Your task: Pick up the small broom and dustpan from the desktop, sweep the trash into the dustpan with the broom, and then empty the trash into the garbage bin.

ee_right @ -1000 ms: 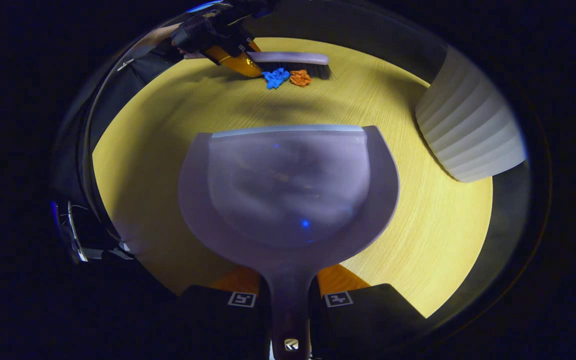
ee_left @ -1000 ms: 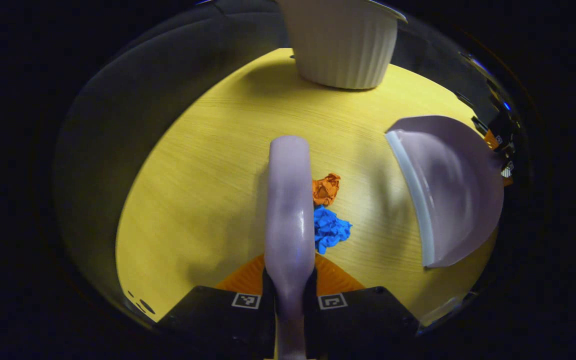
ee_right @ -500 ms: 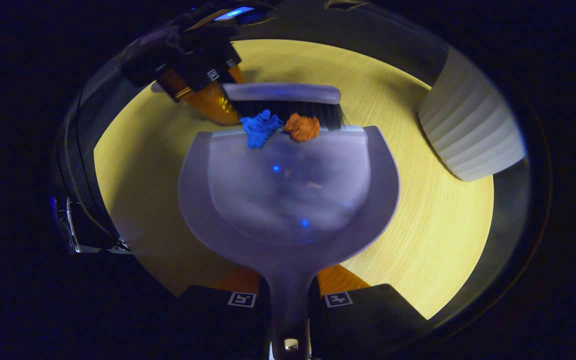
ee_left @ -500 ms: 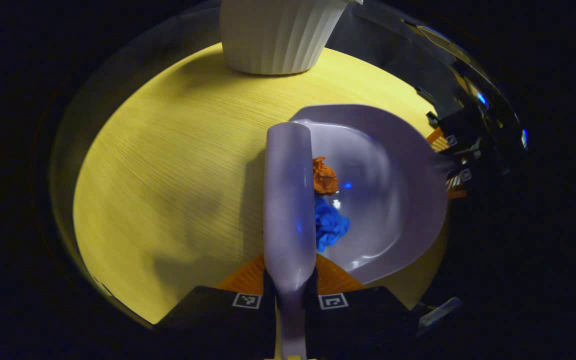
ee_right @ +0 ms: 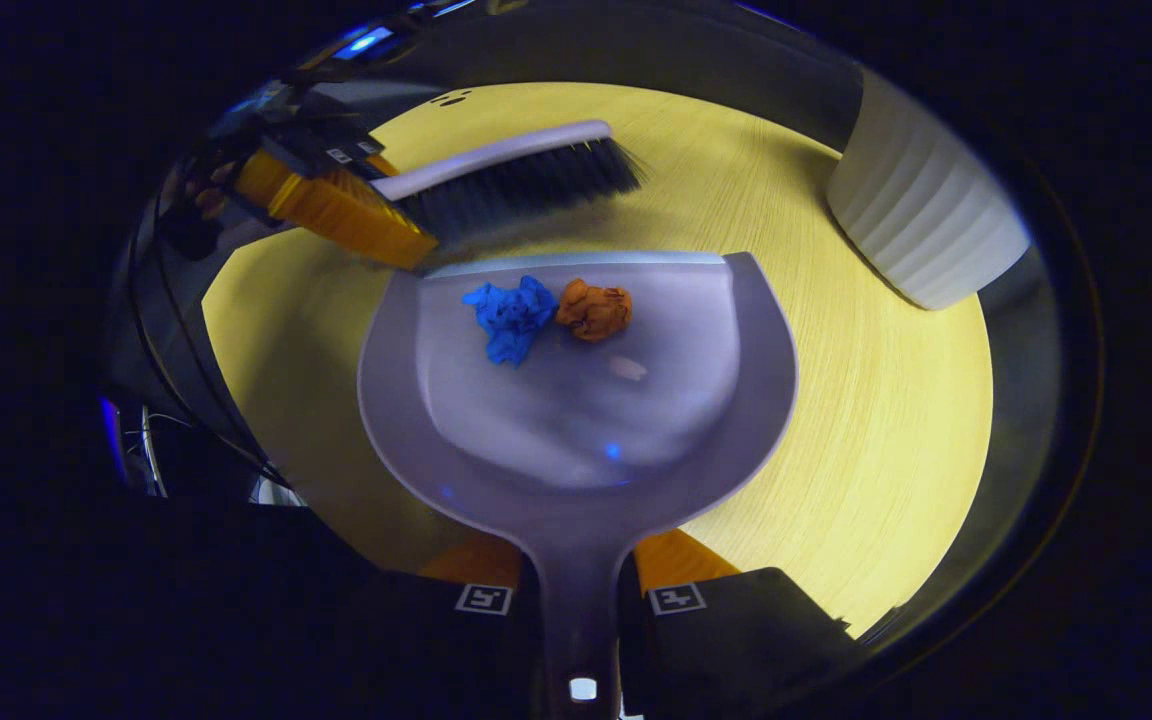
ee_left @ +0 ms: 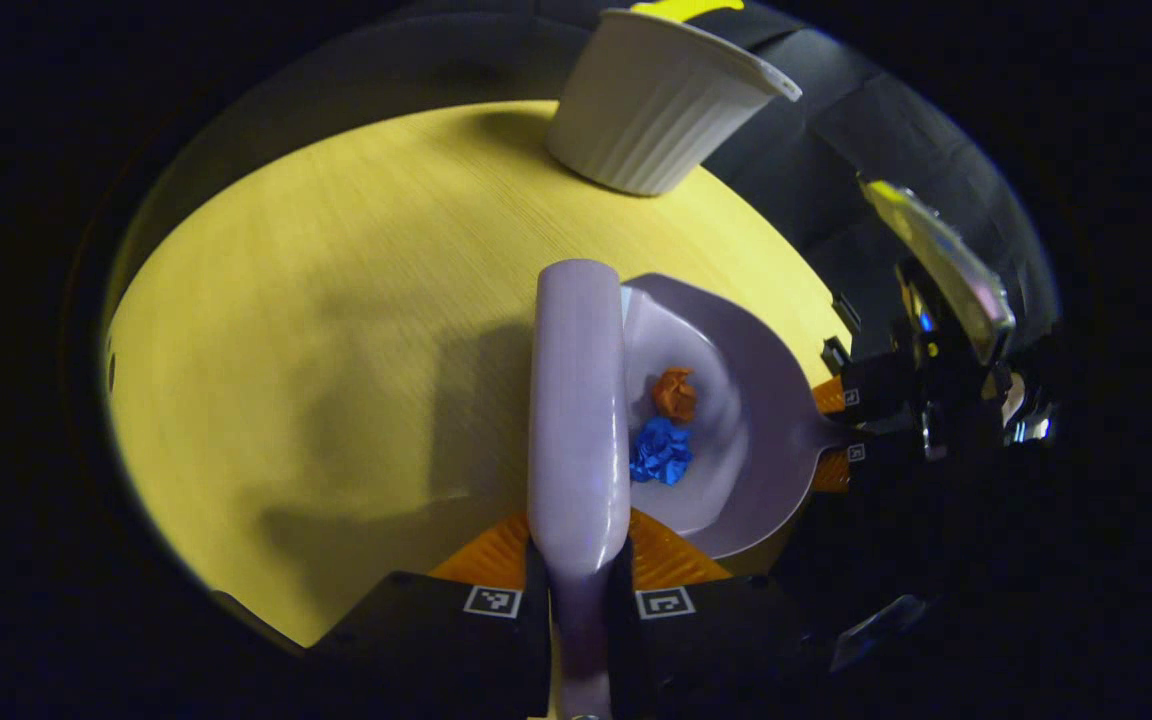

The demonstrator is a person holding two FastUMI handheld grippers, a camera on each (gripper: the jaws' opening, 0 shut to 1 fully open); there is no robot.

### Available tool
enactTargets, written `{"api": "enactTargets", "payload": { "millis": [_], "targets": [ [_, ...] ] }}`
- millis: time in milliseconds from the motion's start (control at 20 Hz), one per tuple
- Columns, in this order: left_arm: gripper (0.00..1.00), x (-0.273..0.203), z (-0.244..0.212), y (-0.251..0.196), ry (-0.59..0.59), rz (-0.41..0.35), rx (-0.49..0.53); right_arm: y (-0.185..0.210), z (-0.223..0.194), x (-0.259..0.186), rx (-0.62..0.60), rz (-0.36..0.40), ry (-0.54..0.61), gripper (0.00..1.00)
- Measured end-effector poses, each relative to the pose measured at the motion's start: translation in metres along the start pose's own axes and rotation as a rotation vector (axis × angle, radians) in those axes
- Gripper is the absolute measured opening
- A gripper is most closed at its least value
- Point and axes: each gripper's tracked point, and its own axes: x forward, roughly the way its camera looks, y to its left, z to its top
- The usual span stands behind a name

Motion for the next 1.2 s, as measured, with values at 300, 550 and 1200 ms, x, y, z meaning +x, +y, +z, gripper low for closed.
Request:
{"api": "enactTargets", "payload": {
  "millis": [300, 550, 1200],
  "targets": [
    [0.27, -0.064, -0.029, -0.005, -0.208, 0.202, -0.093, -0.007, 0.009, -0.005, -0.025, -0.058, -0.052, 0.31],
    [0.26, -0.086, -0.06, -0.02, -0.307, 0.342, -0.168, -0.01, 0.017, -0.03, -0.11, -0.117, -0.093, 0.35],
    [0.27, -0.076, -0.15, -0.029, -0.339, 0.378, -0.37, -0.006, 0.034, -0.07, -0.042, -0.08, -0.165, 0.34]
  ]
}}
